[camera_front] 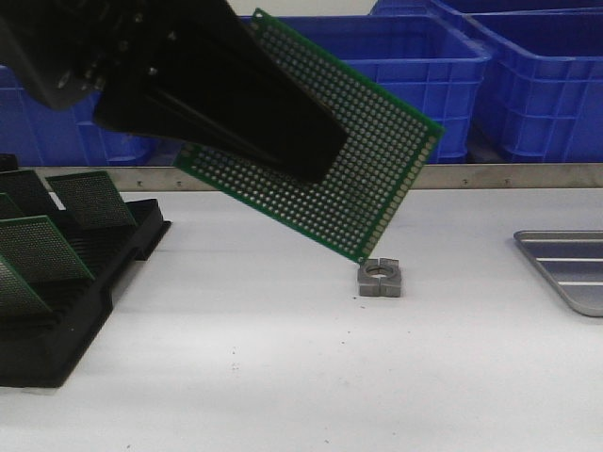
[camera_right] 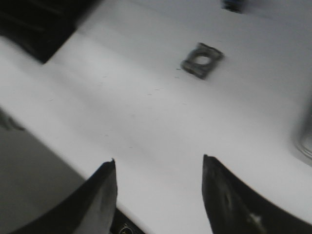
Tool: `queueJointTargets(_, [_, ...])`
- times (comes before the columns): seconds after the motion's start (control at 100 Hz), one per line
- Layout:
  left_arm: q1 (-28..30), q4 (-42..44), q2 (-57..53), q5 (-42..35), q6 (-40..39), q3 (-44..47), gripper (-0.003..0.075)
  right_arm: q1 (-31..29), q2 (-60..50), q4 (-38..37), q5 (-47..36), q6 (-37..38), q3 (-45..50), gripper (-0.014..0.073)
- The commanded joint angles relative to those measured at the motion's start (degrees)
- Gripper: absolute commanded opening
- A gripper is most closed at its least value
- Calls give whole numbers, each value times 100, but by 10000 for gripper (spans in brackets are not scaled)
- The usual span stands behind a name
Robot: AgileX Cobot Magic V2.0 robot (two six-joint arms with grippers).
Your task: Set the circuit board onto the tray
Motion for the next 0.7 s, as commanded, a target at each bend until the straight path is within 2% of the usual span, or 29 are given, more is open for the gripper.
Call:
queueJointTargets(0.0, [-54,-339,-137,34,9,-179,-17,76,369,1294,326,-1455,-198,444])
queueJointTargets(0.09, [-54,-339,-137,34,9,-179,-17,312,707,1938,489,-2386,-198,444])
queueJointTargets(0.17, [-54,-339,-137,34,9,-179,-17,594,969,2032,562,-3234,-200,444])
queueJointTargets(0.24, [-54,-339,-137,34,9,-179,-17,881,1178,2032,555,-3656,-205,444])
queueJointTargets(0.44, [-54,-339,-137,34,9,-179,-17,1528,1759,2349,351,-3757,-205,444])
queueJointTargets(0.69, [-54,-339,-137,34,9,-179,-17,1835,2054,3250,351,-4000,-205,444])
